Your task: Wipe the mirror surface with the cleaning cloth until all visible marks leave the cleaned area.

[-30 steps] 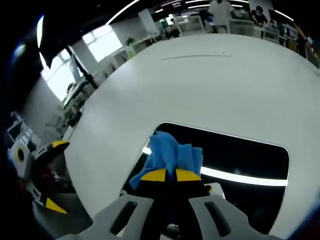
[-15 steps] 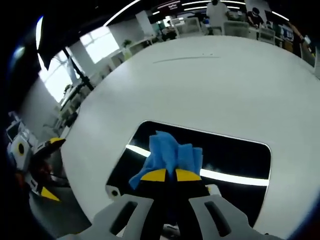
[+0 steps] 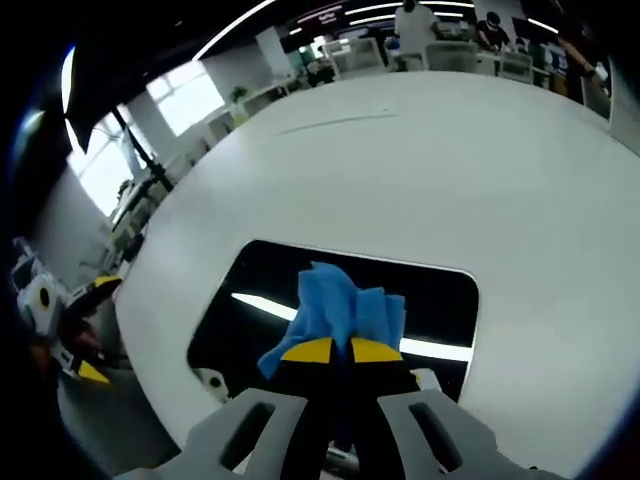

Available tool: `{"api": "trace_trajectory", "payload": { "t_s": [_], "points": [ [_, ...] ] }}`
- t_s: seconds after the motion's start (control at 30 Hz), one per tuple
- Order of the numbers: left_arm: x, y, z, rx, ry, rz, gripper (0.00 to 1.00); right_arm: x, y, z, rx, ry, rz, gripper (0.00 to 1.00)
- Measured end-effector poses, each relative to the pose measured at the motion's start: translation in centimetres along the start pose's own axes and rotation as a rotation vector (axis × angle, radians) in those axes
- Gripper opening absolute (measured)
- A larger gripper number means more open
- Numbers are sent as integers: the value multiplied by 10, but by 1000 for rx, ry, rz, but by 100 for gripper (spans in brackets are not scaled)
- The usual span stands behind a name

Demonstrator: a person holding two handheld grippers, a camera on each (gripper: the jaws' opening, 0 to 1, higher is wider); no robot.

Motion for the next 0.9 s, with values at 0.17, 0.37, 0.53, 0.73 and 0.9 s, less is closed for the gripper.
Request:
{"api": "trace_trajectory", "payload": {
  "t_s": [0.17,0.37,0.53,0.73,0.9],
  "points": [
    [1,0,-1,5,1,2,99,-1,5,12,-11,-5,1,0],
    [0,1,-2,14,-3,-2,99,-3,12,25,-27,-25,6,0],
    [0,1,-2,15,-2,-3,99,-3,15,31,-38,-25,-4,0],
    [3,3,-4,30,7,23,99,-6,20,37,-52,-24,-4,0],
    [2,2,-4,27,-4,14,99,-7,23,41,-59,-33,-11,0]
  ]
}}
Point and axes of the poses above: the point that each gripper's makers call its tool centre point, and the gripper's own axes: y roughly backward along the fingers, z roughly to its right, x roughly out of its top, the point moved 3 cm from there along y, roughly backward along the fingers, and after that the axes turned 3 degrees about z, right-handed, at the moved point
